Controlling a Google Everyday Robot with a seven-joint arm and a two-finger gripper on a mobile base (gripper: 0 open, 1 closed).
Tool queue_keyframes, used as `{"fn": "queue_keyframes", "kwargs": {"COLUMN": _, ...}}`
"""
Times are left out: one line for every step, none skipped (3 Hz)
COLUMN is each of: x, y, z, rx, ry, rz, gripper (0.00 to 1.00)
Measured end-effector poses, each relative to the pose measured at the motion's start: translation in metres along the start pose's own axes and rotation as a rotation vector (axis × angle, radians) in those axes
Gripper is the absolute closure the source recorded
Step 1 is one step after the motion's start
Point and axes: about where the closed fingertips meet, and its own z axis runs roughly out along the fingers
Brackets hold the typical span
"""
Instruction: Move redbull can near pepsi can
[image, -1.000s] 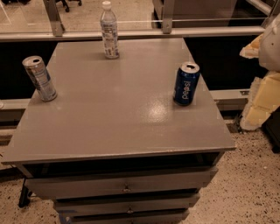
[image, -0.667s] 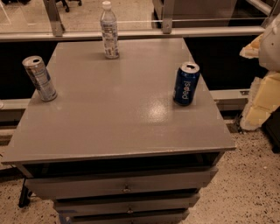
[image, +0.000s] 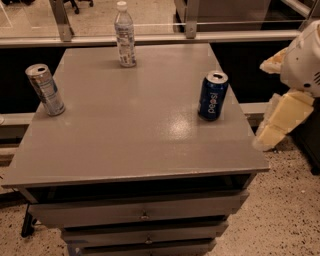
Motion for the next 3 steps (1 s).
{"fn": "queue_keyframes", "kwargs": {"x": -0.024, "y": 0.010, "z": 0.035, "rx": -0.035, "ry": -0.158, "rz": 0.061, "gripper": 0.00}}
{"fn": "queue_keyframes", "kwargs": {"x": -0.056, "y": 0.020, "z": 0.065, "rx": -0.081, "ry": -0.326, "rz": 0.127, "gripper": 0.00}}
{"fn": "queue_keyframes", "kwargs": {"x": -0.093, "y": 0.038, "z": 0.086, "rx": -0.141, "ry": -0.483, "rz": 0.182, "gripper": 0.00}}
